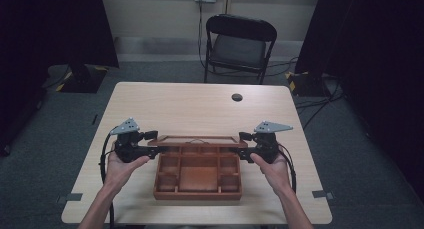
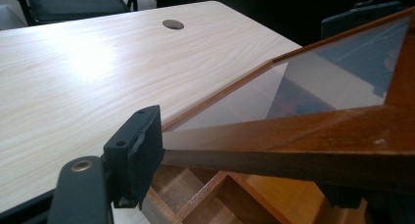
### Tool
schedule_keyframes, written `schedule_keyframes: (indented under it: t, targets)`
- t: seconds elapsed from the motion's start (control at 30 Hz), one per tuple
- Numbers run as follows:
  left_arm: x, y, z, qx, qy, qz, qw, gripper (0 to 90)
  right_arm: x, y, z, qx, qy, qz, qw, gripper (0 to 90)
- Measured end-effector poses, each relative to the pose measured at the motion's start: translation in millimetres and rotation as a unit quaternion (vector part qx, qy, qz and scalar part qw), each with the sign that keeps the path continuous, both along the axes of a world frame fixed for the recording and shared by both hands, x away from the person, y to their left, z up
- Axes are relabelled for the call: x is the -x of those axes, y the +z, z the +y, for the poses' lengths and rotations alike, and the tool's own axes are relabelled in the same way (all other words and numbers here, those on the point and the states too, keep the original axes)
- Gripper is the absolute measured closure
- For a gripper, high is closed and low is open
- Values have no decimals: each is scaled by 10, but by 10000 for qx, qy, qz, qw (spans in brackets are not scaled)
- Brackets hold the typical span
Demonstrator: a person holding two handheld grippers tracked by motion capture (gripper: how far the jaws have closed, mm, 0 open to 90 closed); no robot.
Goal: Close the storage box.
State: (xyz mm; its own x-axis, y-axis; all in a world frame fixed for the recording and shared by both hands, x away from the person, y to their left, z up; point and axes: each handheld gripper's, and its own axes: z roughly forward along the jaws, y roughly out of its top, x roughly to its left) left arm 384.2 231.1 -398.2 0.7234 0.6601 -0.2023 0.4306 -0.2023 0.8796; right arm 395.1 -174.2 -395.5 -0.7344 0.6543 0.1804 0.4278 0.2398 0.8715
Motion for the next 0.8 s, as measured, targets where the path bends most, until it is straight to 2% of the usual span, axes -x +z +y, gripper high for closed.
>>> schedule_keyframes:
  t: [0.1,0.13,0.27,0.5,0.67,0.8]
  targets:
    - [32,-23,16,59,-2,42,10000,268,26,-13,1,56,23,-40,10000,311]
    - [43,-42,28,72,-23,57,10000,269,37,-20,3,78,32,-49,10000,281]
    - [79,-91,56,146,-47,116,9998,278,56,-62,-33,29,32,86,10000,249]
    - [129,-114,52,38,-59,99,9999,281,105,-132,-117,6,-74,165,9998,248]
    - [169,-150,57,89,-54,114,9999,284,138,-160,-155,-7,-103,189,9998,249]
    - [203,-178,55,43,-54,132,9999,285,174,-190,-177,16,-105,225,9997,250]
